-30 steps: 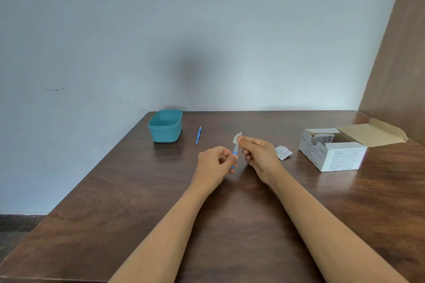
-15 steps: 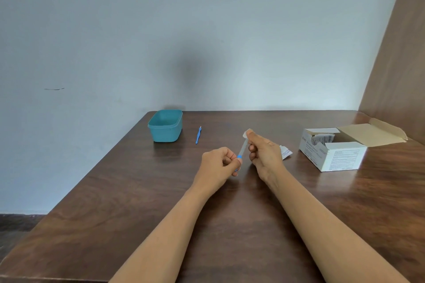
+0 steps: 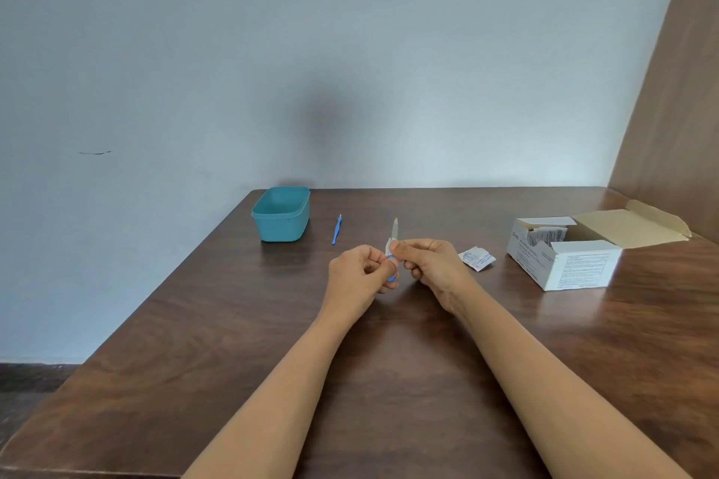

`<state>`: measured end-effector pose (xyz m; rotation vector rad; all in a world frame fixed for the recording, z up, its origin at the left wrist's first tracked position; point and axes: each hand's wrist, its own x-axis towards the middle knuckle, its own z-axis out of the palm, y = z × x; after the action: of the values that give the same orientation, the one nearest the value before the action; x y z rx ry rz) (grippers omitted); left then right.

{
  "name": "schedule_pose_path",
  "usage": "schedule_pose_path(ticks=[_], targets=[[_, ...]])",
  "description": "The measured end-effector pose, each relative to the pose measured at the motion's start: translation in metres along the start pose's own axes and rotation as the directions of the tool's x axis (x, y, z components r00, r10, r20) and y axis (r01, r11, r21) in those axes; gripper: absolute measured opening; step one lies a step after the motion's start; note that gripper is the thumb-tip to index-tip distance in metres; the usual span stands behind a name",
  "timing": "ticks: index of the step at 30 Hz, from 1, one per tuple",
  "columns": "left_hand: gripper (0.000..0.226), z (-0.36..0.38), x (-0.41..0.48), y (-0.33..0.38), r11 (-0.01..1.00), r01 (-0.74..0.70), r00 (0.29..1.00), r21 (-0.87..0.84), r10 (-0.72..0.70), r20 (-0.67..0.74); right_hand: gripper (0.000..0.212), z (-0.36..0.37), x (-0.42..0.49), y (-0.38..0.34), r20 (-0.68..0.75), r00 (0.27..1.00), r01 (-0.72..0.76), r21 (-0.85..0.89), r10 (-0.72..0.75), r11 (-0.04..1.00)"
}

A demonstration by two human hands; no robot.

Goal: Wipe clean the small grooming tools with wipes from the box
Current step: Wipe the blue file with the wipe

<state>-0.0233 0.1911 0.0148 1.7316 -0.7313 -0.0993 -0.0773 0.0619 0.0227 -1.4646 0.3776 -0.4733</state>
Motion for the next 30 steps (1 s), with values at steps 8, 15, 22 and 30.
schedule_pose_path(ticks=[8, 15, 22, 30], targets=[[0.026, -0.012, 0.005, 0.010, 0.922, 0.183, 0.982, -0.341, -0.190, 0.013, 0.009, -0.006, -0.005, -0.009, 0.157, 0.984, -0.082, 0.007, 0.080, 0.997], [0.026, -0.015, 0.005, 0.010, 0.864, 0.290, 0.947, -0.412, -0.198, 0.252, 0.007, -0.005, -0.011, -0.013, 0.289, 0.953, -0.077, -0.058, 0.091, 0.995], [0.021, -0.018, 0.006, 0.011, 0.801, 0.300, 0.949, -0.518, -0.197, 0.245, 0.007, -0.006, -0.013, -0.015, 0.321, 0.941, -0.089, -0.073, 0.108, 0.993], [0.012, -0.023, 0.011, 0.009, 0.705, 0.276, 0.960, -0.654, -0.232, 0.155, 0.005, -0.004, -0.015, -0.015, 0.371, 0.923, -0.056, -0.138, 0.104, 0.989]])
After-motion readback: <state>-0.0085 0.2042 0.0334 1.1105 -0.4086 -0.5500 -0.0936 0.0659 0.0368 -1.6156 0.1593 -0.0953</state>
